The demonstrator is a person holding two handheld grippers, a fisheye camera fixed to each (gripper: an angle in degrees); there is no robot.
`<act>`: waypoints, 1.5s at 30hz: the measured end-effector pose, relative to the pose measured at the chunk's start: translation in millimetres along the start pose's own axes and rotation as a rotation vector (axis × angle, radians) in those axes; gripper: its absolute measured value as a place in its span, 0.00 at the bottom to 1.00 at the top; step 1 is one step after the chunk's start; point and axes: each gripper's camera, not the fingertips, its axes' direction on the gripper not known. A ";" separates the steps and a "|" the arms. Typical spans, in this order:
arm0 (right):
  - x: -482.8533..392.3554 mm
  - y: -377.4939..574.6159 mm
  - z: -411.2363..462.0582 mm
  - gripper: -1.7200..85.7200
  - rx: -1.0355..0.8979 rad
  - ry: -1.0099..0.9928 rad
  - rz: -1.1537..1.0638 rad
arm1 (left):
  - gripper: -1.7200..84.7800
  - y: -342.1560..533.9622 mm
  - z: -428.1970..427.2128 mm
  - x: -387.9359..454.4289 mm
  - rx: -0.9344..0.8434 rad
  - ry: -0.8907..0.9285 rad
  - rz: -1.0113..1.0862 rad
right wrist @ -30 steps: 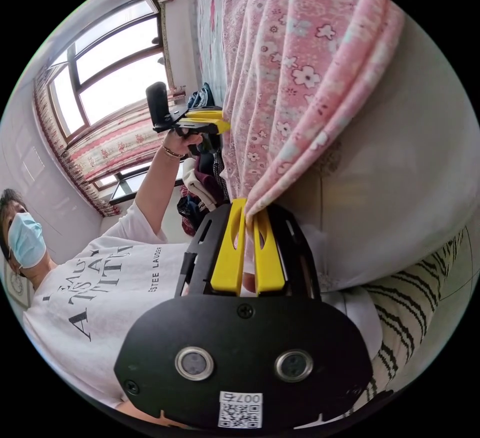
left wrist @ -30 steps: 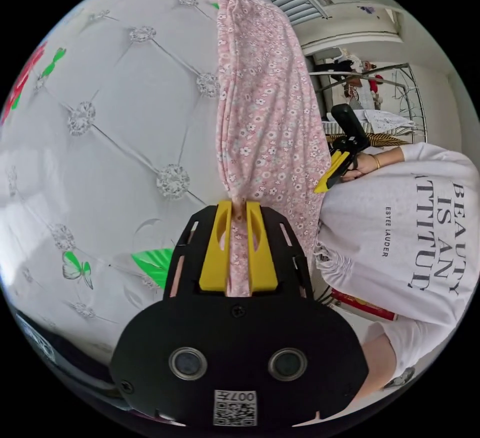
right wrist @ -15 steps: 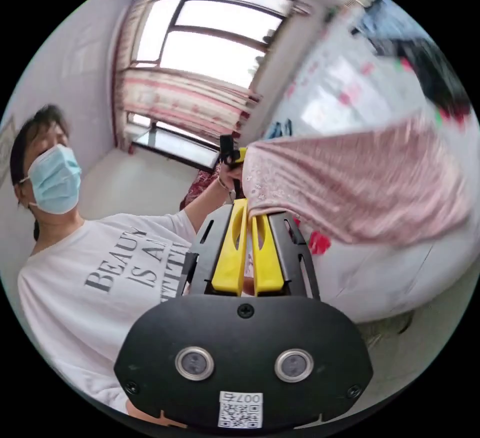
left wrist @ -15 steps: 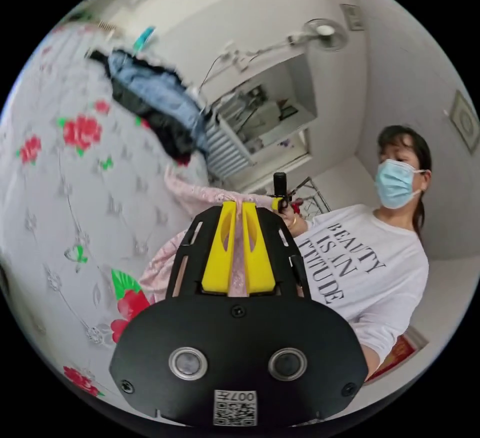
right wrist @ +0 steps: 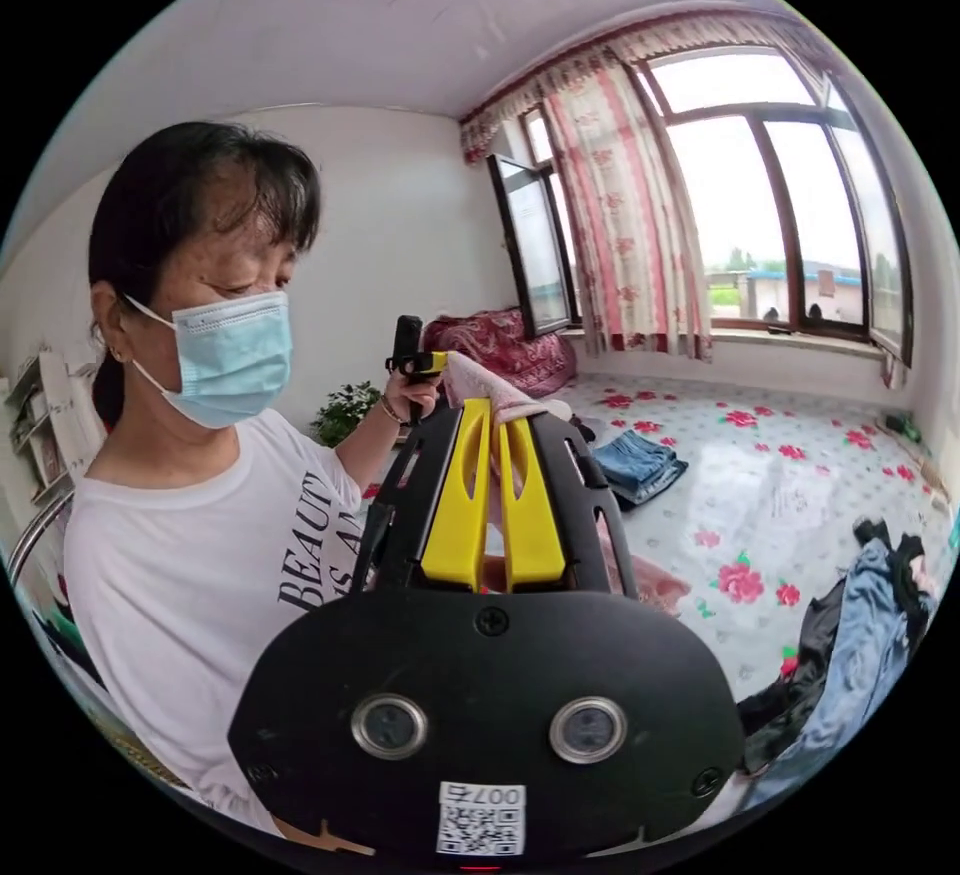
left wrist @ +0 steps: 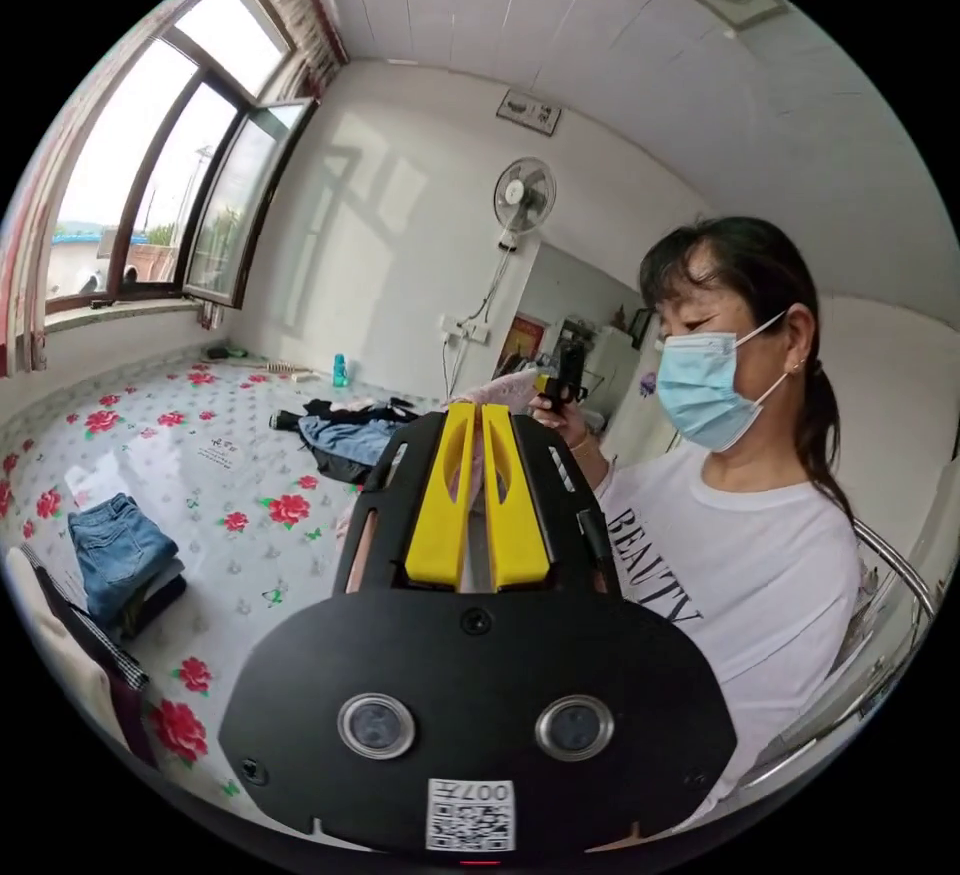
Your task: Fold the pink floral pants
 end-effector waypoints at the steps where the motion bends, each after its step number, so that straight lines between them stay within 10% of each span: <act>1: -4.8 -3.4 4.0 0.01 -0.013 -0.005 -0.015 | 0.01 3.3 -6.4 15.9 0.024 -0.023 0.003; 19: 125.2 -48.6 185.2 0.01 -0.316 -0.138 0.169 | 0.01 28.2 -2.9 -71.3 0.123 -0.237 -0.575; 28: 88.8 -76.0 144.7 0.01 -0.174 -0.085 -0.133 | 0.01 -59.1 11.4 43.5 0.067 -0.352 -0.182; 33: 75.5 31.4 163.7 0.01 -0.322 -0.074 -0.146 | 0.01 19.2 60.5 75.6 -0.069 -0.433 -0.189; 41: 118.9 281.3 258.0 0.01 -0.679 -0.112 0.475 | 0.01 305.2 152.9 18.6 -0.269 -0.335 -0.952; 45: 114.6 285.2 246.2 0.01 -0.695 -0.191 0.508 | 0.01 310.1 143.4 38.8 -0.216 -0.296 -0.968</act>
